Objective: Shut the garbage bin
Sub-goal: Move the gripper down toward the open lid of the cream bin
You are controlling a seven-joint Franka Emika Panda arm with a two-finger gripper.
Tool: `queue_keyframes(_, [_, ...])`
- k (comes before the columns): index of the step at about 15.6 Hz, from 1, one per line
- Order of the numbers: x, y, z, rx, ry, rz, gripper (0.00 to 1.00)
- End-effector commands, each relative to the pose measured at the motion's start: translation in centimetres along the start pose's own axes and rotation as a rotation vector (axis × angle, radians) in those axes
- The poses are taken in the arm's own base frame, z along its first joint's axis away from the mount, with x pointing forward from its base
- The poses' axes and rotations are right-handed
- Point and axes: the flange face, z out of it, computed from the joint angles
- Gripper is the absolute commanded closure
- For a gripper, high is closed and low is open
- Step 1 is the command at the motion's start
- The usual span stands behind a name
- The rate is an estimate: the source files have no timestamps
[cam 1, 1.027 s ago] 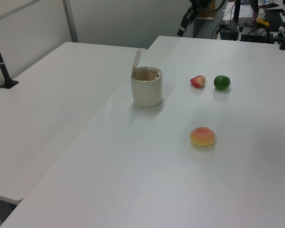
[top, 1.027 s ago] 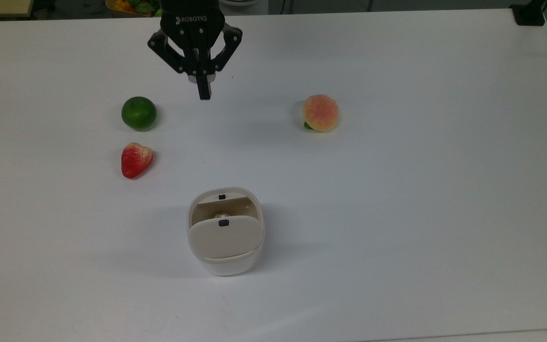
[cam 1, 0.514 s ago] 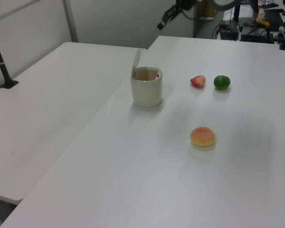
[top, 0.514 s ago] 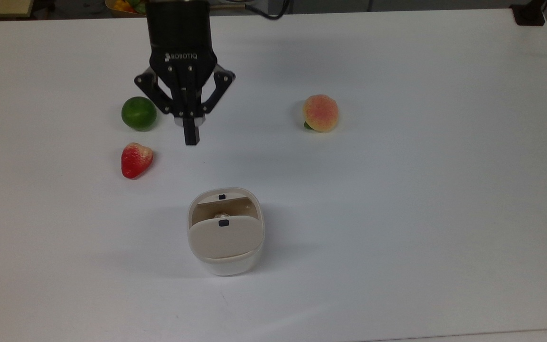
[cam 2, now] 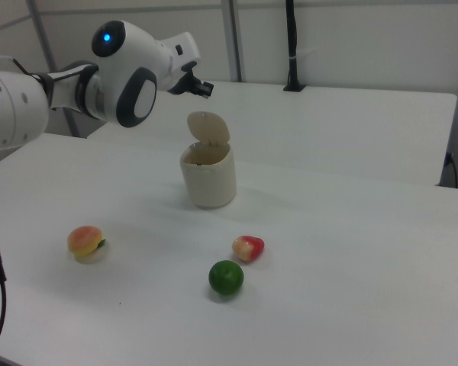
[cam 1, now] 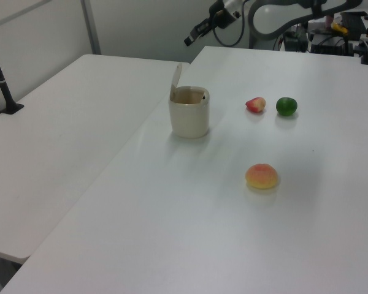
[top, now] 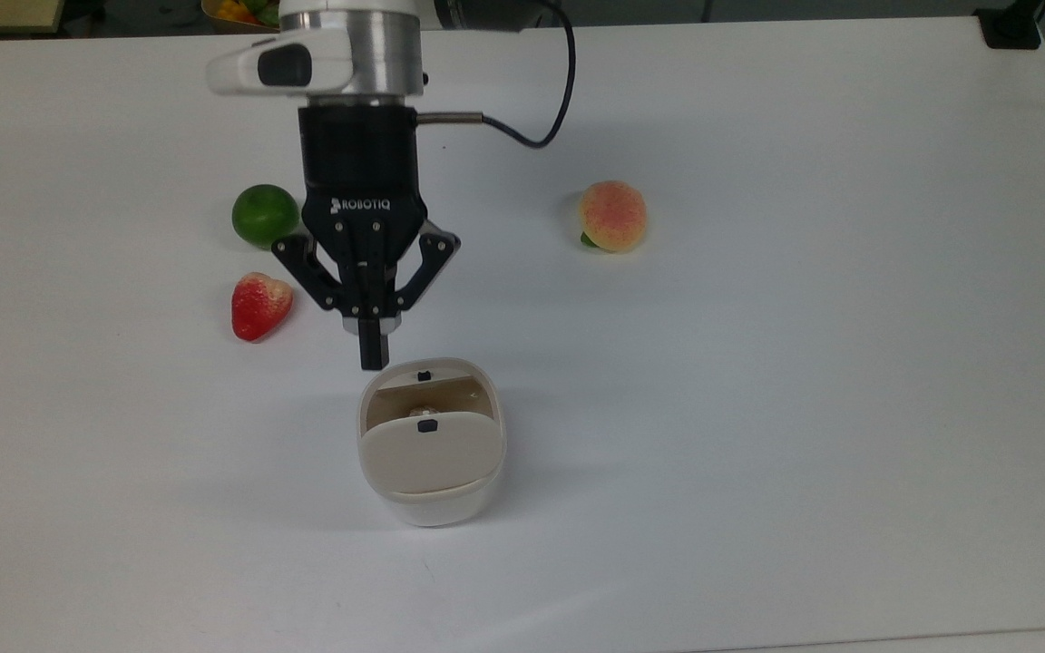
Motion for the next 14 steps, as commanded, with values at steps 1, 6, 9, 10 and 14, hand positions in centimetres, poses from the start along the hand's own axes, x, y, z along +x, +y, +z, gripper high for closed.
queue_keyframes(1, [-0.1,-1.6,1.9,0.024,0.079,0.014,1.00])
queue_keyframes(6, [-1.2,-1.7,3.5,0.023,0.103,0.006,1.00])
queue_keyframes(9, [-2.1,-1.6,4.5,0.019,0.090,0.001,1.00])
queue_keyframes(10, [-2.2,-1.6,4.6,0.018,0.087,0.000,1.00])
queue_keyframes(14, [-3.2,-1.5,5.1,0.013,0.064,-0.015,1.00])
